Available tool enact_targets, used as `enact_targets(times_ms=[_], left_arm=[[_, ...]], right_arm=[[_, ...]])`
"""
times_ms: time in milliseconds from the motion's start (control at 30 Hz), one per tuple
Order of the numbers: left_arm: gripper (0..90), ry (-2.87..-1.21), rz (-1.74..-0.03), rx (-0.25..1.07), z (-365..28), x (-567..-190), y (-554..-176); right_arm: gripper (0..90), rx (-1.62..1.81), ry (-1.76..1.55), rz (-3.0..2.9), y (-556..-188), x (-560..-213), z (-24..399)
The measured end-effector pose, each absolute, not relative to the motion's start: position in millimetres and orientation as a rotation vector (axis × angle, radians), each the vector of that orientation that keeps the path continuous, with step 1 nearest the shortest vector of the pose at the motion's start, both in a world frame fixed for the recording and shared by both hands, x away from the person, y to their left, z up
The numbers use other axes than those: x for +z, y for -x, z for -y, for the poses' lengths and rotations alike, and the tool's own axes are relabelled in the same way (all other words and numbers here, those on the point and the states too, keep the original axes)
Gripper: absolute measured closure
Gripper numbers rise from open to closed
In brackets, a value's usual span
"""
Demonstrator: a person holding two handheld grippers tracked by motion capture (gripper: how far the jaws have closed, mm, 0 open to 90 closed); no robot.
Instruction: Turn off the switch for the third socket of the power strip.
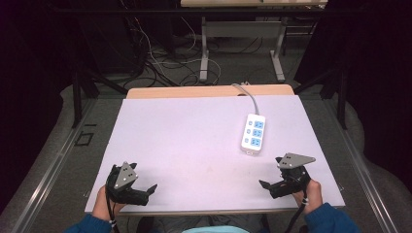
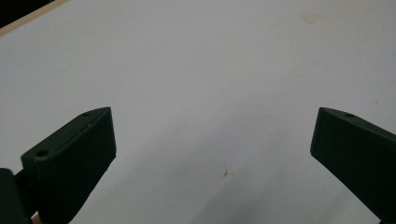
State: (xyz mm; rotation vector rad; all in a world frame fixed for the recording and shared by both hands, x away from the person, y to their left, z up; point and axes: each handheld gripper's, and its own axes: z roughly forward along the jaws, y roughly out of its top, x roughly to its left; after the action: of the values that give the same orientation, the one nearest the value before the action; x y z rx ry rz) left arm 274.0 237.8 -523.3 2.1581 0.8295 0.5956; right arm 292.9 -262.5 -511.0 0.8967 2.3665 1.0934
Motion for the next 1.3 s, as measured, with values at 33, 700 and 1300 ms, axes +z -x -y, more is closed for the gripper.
enact_targets(times_ms=[33, 700, 1300], left_arm=[[0.1, -2.160, -0.829, 0.596, -238, -523, -274], [0.1, -2.168, -0.820, 0.596, -237, -524, -276], [0.1, -2.176, -0.826, 0.585, -235, -525, -277]], right_arm=[[1.0, 1.093, -0.897, -2.366, -293, -511, 262], [0.8, 1.090, -0.934, -2.364, -311, -504, 259], [0.8, 1.094, -0.960, -2.340, -338, -498, 257]])
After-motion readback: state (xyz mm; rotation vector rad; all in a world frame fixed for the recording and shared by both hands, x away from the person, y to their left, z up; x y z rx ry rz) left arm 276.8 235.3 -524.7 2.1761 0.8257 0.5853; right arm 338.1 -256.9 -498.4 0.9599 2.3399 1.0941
